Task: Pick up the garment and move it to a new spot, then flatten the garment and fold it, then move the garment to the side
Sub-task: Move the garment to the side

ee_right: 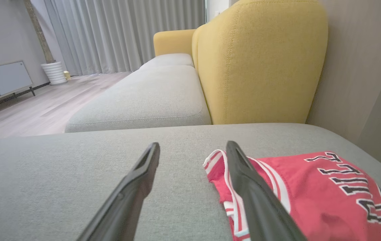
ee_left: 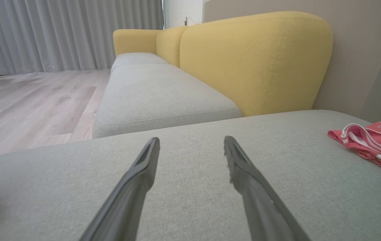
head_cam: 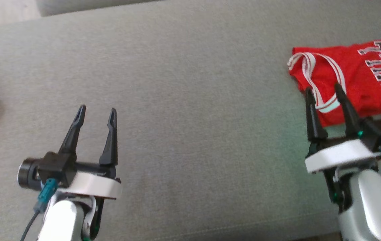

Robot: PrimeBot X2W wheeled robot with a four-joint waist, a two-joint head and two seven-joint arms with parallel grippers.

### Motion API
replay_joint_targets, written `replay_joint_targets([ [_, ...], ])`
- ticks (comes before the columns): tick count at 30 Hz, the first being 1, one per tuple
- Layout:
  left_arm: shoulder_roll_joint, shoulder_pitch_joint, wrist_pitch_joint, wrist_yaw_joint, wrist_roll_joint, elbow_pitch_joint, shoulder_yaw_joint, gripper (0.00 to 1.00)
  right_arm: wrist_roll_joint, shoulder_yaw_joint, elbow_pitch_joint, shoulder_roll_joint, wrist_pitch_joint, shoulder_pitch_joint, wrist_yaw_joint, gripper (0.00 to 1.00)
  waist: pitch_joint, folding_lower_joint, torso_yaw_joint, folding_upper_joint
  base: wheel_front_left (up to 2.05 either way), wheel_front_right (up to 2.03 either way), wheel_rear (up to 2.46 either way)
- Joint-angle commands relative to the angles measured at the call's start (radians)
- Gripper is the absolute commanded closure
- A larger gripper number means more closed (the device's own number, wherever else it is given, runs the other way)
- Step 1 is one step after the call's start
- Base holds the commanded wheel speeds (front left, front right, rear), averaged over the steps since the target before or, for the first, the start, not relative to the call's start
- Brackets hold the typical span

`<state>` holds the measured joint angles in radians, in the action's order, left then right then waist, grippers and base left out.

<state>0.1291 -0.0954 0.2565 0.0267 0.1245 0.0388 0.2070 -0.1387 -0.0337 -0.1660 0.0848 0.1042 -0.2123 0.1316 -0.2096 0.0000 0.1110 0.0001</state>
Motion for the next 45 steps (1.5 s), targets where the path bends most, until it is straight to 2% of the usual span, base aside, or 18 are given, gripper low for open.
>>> replay_joint_targets([
  [1, 0.011, -0.003, 0.005, 0.007, 0.009, -0.03, -0.042, 0.0, 0.013, -0.023, 0.062, -0.01, -0.011, 0.018, -0.001, 0.0, 0.044, 0.0, -0.042, -0.0001, 0.0, 0.0, 0.0],
  [8, 0.009, 0.055, 0.005, 0.019, 0.02, -0.024, -0.039, 0.0, 0.038, -0.01, 0.161, -0.026, -0.069, 0.134, -0.001, 0.0, 0.104, 0.0, -0.094, -0.0001, 0.0, 0.0, 0.0],
  [18, 0.008, 0.115, 0.005, 0.035, 0.034, -0.018, -0.041, 0.0, 0.037, 0.015, 0.246, -0.033, -0.121, 0.242, -0.001, 0.0, 0.169, 0.0, -0.117, -0.0001, 0.0, 0.0, 0.0],
  [26, 0.015, 0.181, -0.018, 0.046, 0.046, -0.04, -0.037, 0.0, 0.018, 0.022, 0.277, -0.034, -0.145, 0.307, -0.001, 0.0, 0.219, 0.0, -0.123, -0.0001, 0.0, 0.0, 0.0],
  [45, 0.029, 0.203, -0.041, 0.055, 0.061, -0.049, -0.026, 0.0, 0.002, 0.019, 0.287, -0.035, -0.158, 0.327, -0.001, 0.0, 0.226, 0.0, -0.131, -0.0001, 0.0, 0.0, 0.0],
])
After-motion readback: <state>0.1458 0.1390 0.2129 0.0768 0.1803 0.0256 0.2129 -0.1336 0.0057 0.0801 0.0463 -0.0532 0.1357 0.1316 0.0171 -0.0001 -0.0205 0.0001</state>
